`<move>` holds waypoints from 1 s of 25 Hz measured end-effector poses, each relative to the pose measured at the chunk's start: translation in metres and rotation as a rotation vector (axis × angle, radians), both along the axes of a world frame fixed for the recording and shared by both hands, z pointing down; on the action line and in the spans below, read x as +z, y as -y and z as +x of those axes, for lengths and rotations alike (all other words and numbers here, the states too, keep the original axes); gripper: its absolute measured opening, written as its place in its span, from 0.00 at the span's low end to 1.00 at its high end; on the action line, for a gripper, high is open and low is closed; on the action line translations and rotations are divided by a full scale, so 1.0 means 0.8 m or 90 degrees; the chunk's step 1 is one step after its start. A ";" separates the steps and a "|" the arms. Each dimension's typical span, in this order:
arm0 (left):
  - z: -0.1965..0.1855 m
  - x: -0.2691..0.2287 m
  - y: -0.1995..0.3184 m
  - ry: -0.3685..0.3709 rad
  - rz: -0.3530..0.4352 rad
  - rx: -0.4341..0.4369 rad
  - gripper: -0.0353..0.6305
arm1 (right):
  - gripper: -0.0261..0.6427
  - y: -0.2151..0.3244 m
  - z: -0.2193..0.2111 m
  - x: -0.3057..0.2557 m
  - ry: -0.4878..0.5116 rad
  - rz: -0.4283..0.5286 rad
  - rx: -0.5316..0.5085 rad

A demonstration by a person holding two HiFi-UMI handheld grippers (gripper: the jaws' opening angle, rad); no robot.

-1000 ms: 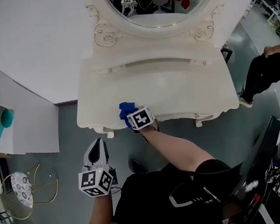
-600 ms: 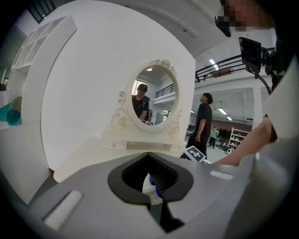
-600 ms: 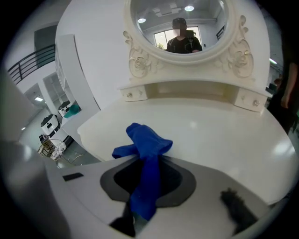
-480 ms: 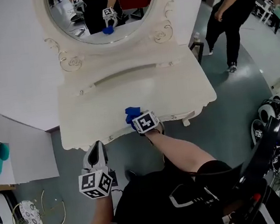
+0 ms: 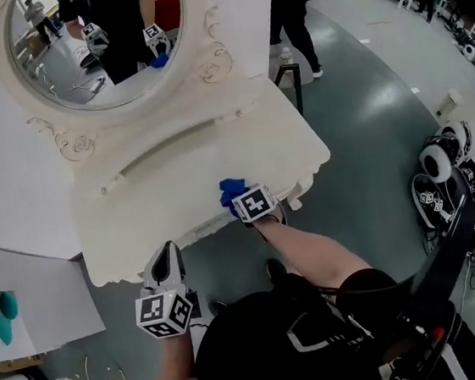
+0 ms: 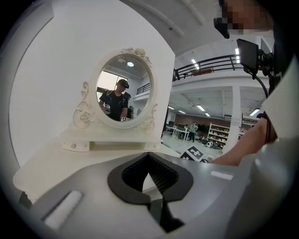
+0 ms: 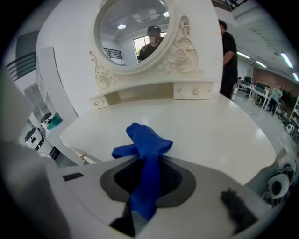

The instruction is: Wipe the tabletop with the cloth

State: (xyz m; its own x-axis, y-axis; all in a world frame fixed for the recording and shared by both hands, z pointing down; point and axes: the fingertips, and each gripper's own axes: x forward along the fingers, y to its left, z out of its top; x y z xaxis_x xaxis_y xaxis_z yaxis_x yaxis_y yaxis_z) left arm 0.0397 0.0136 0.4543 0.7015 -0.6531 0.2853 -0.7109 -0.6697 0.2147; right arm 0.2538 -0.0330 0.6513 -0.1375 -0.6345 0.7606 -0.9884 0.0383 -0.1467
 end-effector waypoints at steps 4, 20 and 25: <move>0.040 0.001 -0.007 -0.005 0.005 0.039 0.07 | 0.17 -0.019 0.052 0.003 0.001 -0.005 0.032; 0.142 0.013 -0.037 0.013 -0.008 0.105 0.07 | 0.17 -0.079 0.260 0.001 -0.050 -0.011 0.128; 0.160 0.016 -0.040 0.019 -0.009 0.106 0.06 | 0.17 -0.094 0.323 0.003 -0.069 -0.020 0.162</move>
